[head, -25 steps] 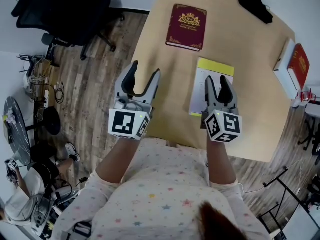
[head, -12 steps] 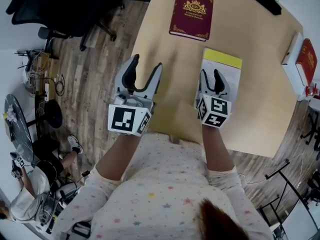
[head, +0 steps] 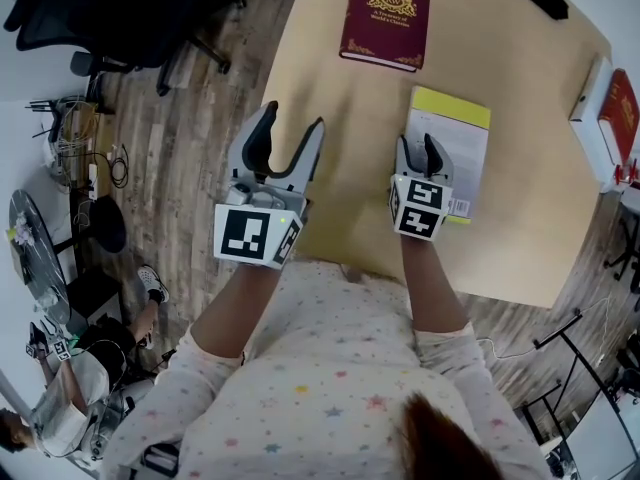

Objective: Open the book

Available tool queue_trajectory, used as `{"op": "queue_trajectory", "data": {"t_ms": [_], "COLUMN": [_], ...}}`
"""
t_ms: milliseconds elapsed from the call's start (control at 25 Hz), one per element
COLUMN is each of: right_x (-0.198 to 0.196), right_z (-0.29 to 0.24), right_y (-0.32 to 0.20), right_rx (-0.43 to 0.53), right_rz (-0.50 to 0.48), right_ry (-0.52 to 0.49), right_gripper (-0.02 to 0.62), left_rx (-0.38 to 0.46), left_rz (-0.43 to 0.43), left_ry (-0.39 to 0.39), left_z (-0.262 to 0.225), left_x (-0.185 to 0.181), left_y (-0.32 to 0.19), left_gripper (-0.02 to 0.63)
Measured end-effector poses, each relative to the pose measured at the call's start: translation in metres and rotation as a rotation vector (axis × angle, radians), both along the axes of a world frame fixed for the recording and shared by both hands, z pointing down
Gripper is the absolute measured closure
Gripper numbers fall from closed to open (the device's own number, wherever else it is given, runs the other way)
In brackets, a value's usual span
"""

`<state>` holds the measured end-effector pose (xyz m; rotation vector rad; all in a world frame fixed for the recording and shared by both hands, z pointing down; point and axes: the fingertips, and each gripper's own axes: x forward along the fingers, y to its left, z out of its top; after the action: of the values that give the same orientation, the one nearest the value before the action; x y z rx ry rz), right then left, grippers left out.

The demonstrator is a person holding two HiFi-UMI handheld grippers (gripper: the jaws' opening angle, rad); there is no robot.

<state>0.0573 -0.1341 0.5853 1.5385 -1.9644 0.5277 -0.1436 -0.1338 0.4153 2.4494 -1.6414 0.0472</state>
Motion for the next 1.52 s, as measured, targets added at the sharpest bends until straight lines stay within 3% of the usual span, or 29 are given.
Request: {"op": "queue_trajectory", "data": {"t_ms": [560, 920, 1240, 1520], "right_x": [0.000, 0.002, 0.004, 0.014], "right_z": [0.020, 0.012, -0.003, -0.007], "right_y": [-0.001, 0.000, 0.002, 0.002], "right_rx": [-0.049, -0.039, -0.022, -0.043], "right_rz": [-0.007, 0.001, -0.004, 0.008], "right_ry": [0.150, 0.073, -0.008, -0.087], "right_gripper": [0.414, 0.439, 0.540, 0.575], "left_rx": [-0.017, -0.010, -0.004, 0.004], "left_rz": [-0.002, -0.006, -0.022, -0.022], "left_ry": [0.000, -0.001, -0.002, -0.003], "left_z": [0.007, 0.003, -0.001, -0.006], "left_x": [-0.003, -0.001, -0.003, 0.002], "left_y": [-0.003, 0.000, 0.005, 0.008], "left_gripper": [0.365, 0.365, 0.365, 0.365]}}
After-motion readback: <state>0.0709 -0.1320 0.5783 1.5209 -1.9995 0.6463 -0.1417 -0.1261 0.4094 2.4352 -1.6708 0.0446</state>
